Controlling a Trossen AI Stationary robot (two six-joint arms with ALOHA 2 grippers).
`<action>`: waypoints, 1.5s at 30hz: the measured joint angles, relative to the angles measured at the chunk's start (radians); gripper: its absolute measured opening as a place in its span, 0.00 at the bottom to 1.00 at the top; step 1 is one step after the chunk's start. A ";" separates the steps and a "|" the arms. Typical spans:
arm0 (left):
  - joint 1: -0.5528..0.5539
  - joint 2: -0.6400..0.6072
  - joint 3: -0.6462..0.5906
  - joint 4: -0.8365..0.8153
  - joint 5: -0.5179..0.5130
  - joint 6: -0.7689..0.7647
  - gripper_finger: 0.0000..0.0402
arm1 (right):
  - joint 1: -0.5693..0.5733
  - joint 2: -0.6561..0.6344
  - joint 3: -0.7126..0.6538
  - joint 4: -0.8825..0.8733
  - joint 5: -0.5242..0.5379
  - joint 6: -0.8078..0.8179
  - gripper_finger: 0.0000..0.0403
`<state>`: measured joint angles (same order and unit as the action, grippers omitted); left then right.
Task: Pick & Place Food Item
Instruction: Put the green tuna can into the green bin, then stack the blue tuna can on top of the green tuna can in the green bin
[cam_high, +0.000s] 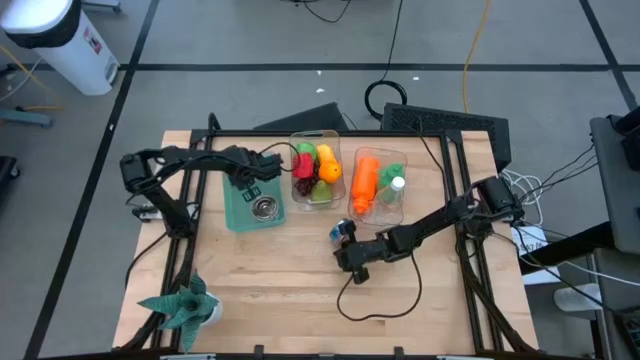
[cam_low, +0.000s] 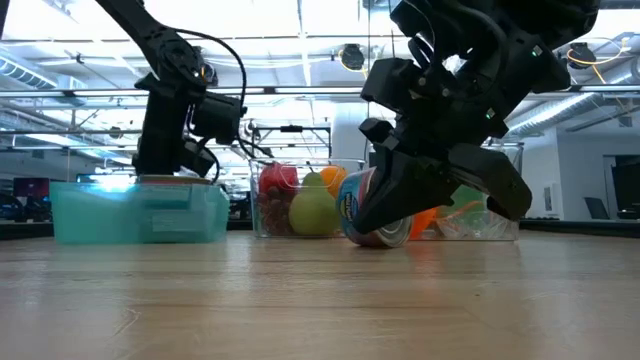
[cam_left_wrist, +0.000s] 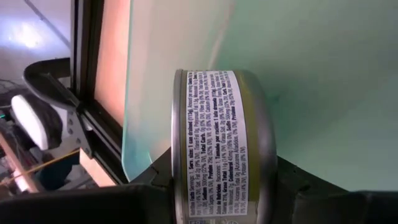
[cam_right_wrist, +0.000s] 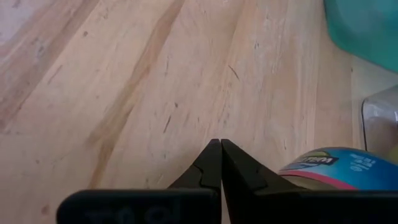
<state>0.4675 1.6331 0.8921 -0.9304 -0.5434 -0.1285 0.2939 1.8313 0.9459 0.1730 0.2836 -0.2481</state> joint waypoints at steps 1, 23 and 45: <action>-0.003 0.004 0.000 0.000 -0.005 -0.007 0.34 | 0.000 0.000 0.000 -0.001 0.000 0.000 0.00; -0.033 0.008 -0.005 0.002 0.140 -0.006 0.73 | -0.006 0.000 0.000 -0.013 -0.001 0.000 0.00; -0.001 -0.114 0.047 -0.099 0.365 0.124 0.94 | -0.007 0.000 0.000 -0.019 -0.002 -0.003 0.00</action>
<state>0.4667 1.5194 0.9394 -1.0297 -0.1786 -0.0044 0.2871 1.8313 0.9459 0.1541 0.2821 -0.2510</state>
